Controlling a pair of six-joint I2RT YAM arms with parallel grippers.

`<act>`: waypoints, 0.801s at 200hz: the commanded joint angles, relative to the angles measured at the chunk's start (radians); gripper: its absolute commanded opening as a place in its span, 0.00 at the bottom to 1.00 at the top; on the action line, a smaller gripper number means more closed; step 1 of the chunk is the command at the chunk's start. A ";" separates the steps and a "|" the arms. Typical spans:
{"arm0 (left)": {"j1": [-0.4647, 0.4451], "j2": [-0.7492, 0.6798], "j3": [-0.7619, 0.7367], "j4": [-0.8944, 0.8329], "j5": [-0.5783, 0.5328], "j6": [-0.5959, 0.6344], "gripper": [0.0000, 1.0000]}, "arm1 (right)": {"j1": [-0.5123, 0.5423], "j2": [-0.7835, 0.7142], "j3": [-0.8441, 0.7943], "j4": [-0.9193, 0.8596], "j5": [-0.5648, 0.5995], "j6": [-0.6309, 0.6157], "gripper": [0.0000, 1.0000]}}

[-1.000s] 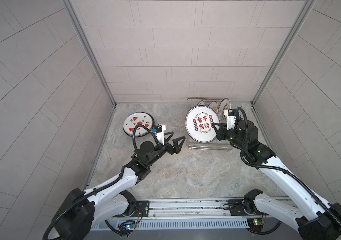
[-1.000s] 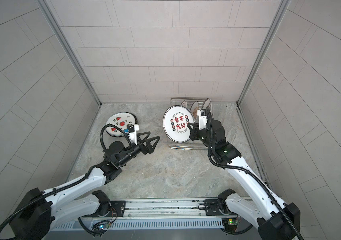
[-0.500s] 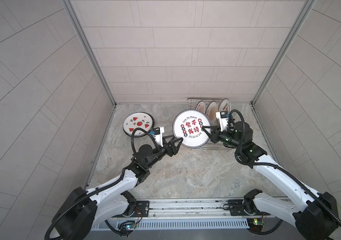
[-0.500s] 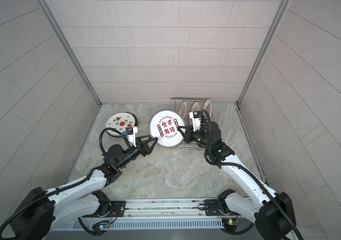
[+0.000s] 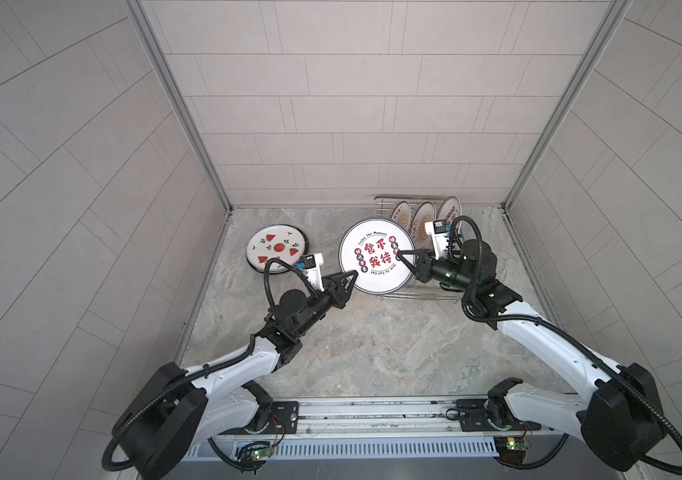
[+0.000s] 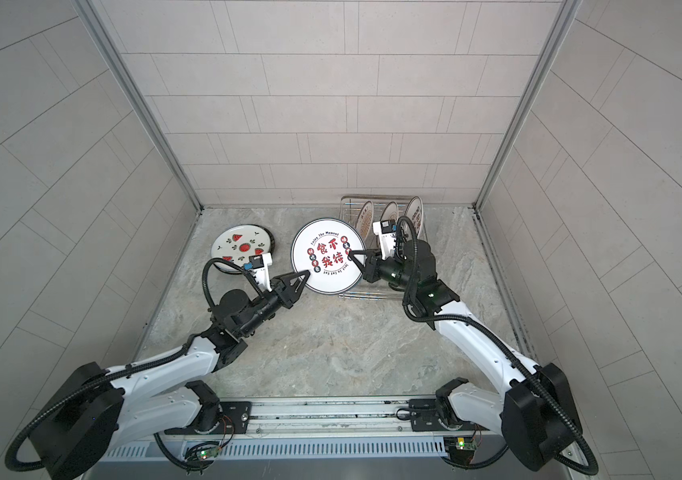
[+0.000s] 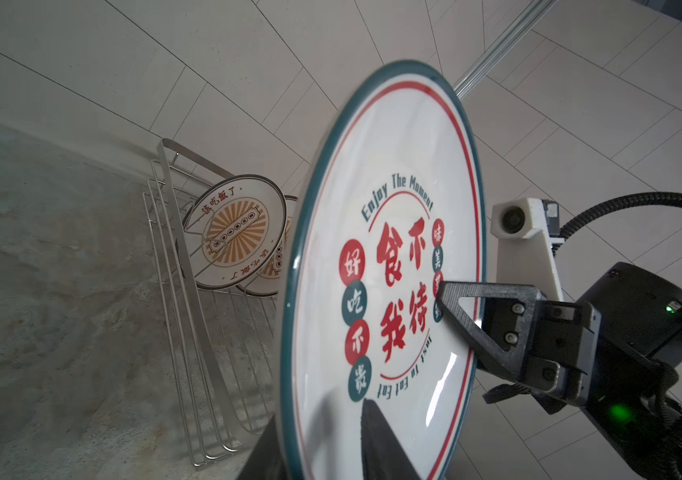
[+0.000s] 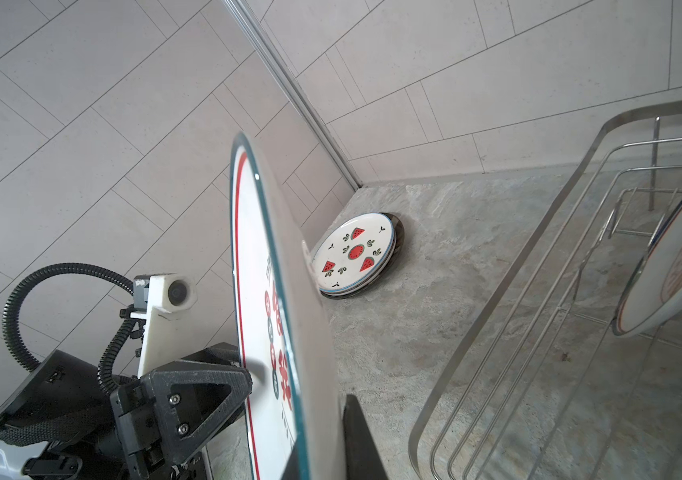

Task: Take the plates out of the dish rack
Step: 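Bring the red-text plate toward the left gripper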

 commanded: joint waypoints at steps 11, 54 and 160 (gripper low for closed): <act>-0.004 0.056 -0.004 0.185 0.031 -0.072 0.30 | 0.010 0.014 0.026 0.073 -0.030 0.006 0.00; -0.004 0.103 -0.004 0.201 -0.004 -0.121 0.21 | 0.018 0.030 0.035 0.061 -0.019 -0.011 0.00; 0.015 0.104 -0.011 0.149 -0.068 -0.221 0.00 | 0.067 0.002 0.052 -0.091 0.090 -0.089 0.18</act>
